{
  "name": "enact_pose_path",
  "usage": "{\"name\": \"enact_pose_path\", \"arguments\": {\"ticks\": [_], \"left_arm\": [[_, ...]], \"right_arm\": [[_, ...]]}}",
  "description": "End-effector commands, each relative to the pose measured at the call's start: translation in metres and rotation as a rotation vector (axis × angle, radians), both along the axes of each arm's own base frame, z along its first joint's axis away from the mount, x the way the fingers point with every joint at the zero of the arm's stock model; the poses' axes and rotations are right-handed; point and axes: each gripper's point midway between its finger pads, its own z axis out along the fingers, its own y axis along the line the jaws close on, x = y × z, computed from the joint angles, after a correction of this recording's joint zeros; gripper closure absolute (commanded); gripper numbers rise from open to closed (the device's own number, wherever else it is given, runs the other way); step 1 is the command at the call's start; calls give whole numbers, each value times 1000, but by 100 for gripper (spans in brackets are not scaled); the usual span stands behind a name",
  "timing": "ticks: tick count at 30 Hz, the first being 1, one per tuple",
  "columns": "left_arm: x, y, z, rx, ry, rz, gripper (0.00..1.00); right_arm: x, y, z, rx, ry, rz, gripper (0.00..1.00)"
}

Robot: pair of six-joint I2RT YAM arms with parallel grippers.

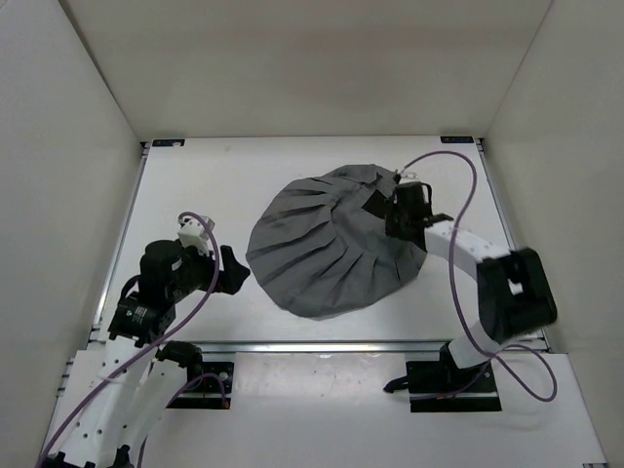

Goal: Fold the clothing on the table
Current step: Flatten the skirt out

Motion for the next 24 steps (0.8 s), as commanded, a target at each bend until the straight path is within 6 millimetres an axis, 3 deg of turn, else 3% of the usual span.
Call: {"name": "enact_pose_path", "arguments": {"ticks": [1, 2, 3, 5, 6, 7, 9, 13, 14, 16, 18, 20, 21, 23, 24], "left_arm": [[9, -30, 1, -105, -37, -117, 1], [13, -40, 0, -139, -34, -140, 2], [13, -47, -5, -144, -25, -161, 1], [25, -63, -7, -186, -27, -188, 1], [26, -68, -16, -200, 9, -204, 1], [37, -70, -5, -228, -38, -200, 1], [48, -80, -4, -288, -48, -212, 1], [77, -93, 10, -288, -114, -215, 1], [85, -98, 7, -278, -101, -223, 2], [97, -108, 16, -290, -130, -242, 2], [106, -121, 23, -311, -151, -288, 3], [118, -138, 23, -335, -150, -328, 30], [125, -150, 21, -330, -134, -340, 54], [138, -164, 15, -310, -108, -355, 79], [146, -176, 10, -303, -83, -378, 84]], "right_arm": [[-39, 54, 47, 249, -114, 134, 100], [-63, 81, 43, 272, -87, 277, 100], [-76, 98, 55, 313, -101, 378, 100], [-119, 140, 62, 343, -73, 607, 100], [-138, 153, 70, 372, -64, 701, 100], [-154, 164, 74, 395, -40, 756, 100], [-176, 169, 74, 416, 25, 756, 100], [-188, 123, 47, 439, 130, 491, 100], [-192, 117, 53, 475, 121, 463, 100], [-191, 90, 38, 485, 127, 368, 100], [-191, 75, 39, 497, 111, 326, 100], [-191, 62, 35, 493, 129, 282, 100], [-191, 58, 35, 487, 133, 264, 100], [-192, 54, 30, 461, 148, 247, 100], [-192, 53, 27, 454, 151, 243, 100]]}}
